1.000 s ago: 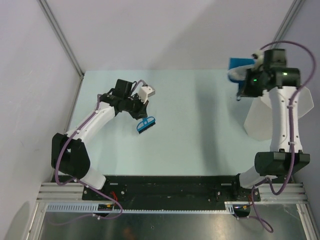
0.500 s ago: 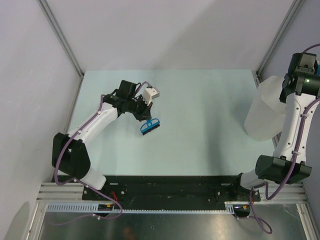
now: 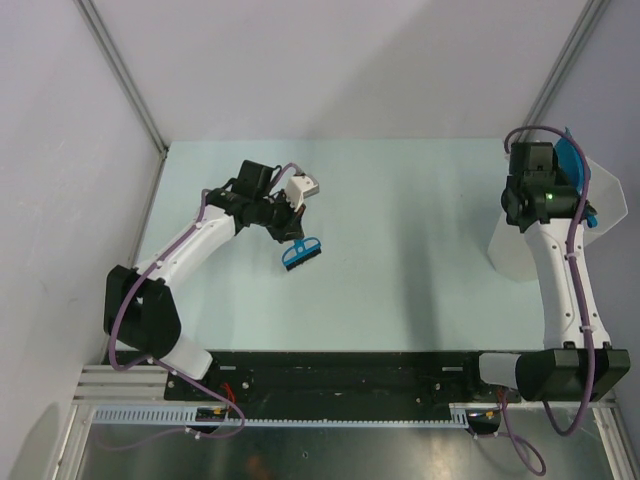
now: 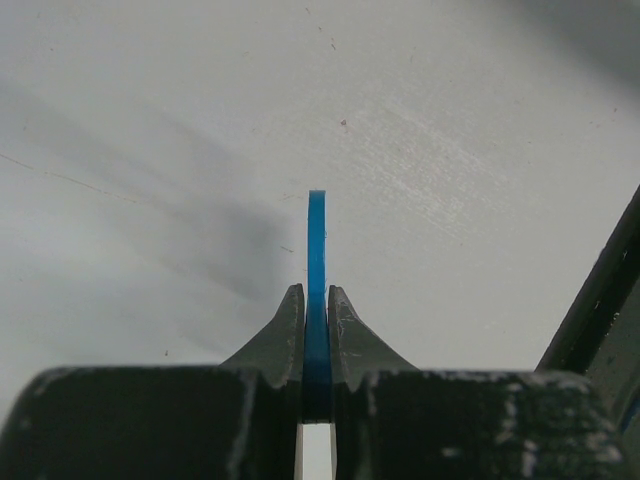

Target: Sweep away the paper scraps from the table

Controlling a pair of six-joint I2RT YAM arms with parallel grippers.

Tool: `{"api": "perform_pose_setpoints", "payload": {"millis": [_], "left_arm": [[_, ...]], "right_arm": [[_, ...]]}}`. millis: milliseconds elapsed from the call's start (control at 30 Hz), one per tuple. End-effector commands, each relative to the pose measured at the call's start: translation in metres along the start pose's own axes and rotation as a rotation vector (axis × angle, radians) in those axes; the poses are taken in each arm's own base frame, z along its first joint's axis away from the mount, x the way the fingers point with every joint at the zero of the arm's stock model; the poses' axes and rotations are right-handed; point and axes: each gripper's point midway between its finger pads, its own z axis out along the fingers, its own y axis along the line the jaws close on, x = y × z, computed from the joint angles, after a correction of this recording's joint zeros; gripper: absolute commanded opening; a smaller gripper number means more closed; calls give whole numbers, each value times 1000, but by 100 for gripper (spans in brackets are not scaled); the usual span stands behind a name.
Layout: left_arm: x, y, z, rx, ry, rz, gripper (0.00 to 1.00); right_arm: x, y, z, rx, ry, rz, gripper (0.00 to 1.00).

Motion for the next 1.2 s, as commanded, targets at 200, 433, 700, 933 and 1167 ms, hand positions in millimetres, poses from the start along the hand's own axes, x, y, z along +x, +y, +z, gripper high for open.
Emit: {"api": "perform_pose_setpoints", "payload": {"millis": [200,433,700,933,1167], "left_arm": [[-12,-4,-4,18,-48,30,0],[-11,-4,-4,17,-45,30,0],[-15,4,-10,-13,-58,5,0],[-21,32,-35,-127,-93,-31,0],[-19,58,-57,-252,-98,-59,0]], "right_arm": [[-2,-50,-19,154,-68,-129,0],[6,-70,-18,207,-54,-75,0],[-41,-74,-61,66,-379,348,0],[-102,10,-109,-399,-518,503,0],[-159,181,-190,-1175,-521,436,0]]}}
